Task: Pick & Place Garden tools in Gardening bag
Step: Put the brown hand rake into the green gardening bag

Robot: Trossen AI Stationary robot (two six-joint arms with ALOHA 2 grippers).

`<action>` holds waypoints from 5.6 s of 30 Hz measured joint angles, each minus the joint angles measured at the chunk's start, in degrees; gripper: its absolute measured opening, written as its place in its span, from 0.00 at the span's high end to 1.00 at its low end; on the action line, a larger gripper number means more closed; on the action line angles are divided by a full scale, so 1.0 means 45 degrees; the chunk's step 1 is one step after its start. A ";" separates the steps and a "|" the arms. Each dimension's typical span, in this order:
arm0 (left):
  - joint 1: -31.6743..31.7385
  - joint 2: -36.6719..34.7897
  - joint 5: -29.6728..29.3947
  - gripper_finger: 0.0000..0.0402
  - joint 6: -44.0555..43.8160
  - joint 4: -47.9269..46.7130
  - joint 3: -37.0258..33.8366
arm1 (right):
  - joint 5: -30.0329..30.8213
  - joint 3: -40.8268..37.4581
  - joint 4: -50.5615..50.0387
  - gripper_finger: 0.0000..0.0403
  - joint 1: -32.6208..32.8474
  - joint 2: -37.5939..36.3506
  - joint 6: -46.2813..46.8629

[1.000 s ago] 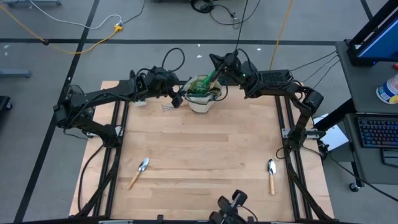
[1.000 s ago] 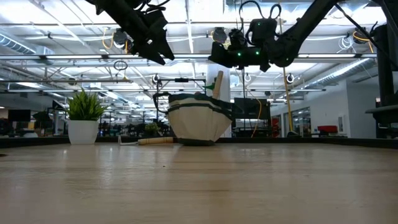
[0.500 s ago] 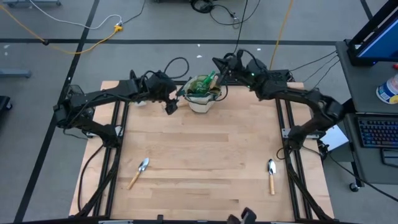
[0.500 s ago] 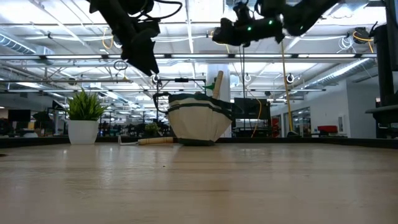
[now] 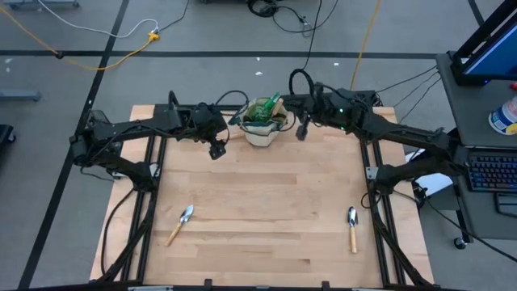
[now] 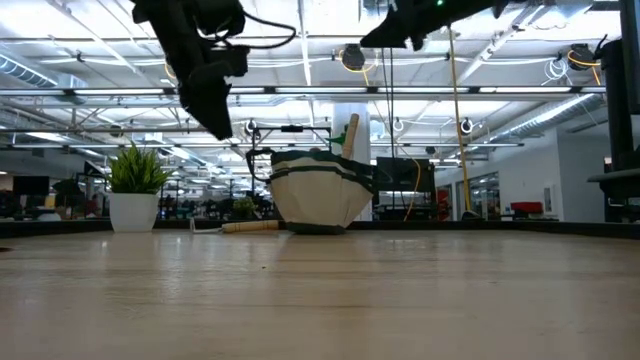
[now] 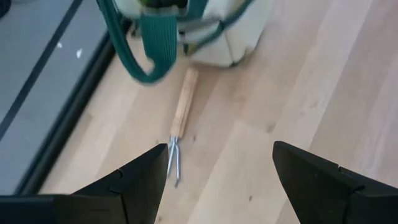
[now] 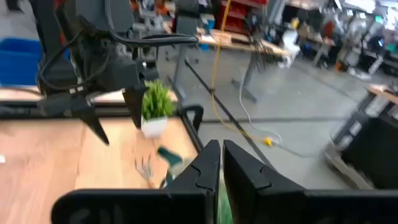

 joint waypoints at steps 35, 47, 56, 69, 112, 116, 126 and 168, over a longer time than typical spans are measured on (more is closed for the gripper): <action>-0.0389 0.0000 -0.0918 0.26 0.1855 0.8578 -0.5844 | 0.2644 -0.0662 -0.6461 0.97 0.2030 -0.1860 0.3368; -0.0379 0.0000 -0.0529 0.26 0.1663 0.9102 -0.5844 | 0.2644 -0.4608 -0.3141 0.99 0.2030 -0.3511 0.5111; -0.0047 0.0909 -0.0573 0.26 0.1678 1.0282 -0.5820 | 0.2635 -0.5835 -0.2358 1.00 0.2030 -0.5193 0.5308; 0.1111 0.1927 0.0346 0.26 0.1885 1.1123 -0.5630 | 0.2662 -0.5843 -0.1608 1.00 0.2030 -0.5591 0.5303; 0.1576 0.5455 0.2210 0.60 0.1583 0.6413 -0.2842 | 0.2970 -0.5833 -0.1404 1.00 0.2025 -0.5580 0.5659; 0.1435 0.5456 0.2650 0.78 0.0989 0.6380 -0.2852 | 0.3013 -0.5833 -0.1400 1.00 0.2025 -0.5579 0.5610; 0.0892 0.4620 0.3480 0.84 -0.0164 0.5919 -0.2964 | 0.3013 -0.5833 -0.1400 1.00 0.2025 -0.5579 0.5526; 0.0563 -0.0610 0.3807 0.84 -0.3285 1.3397 -0.2886 | 0.2960 -0.5824 -0.0685 1.00 0.2025 -0.5583 0.5192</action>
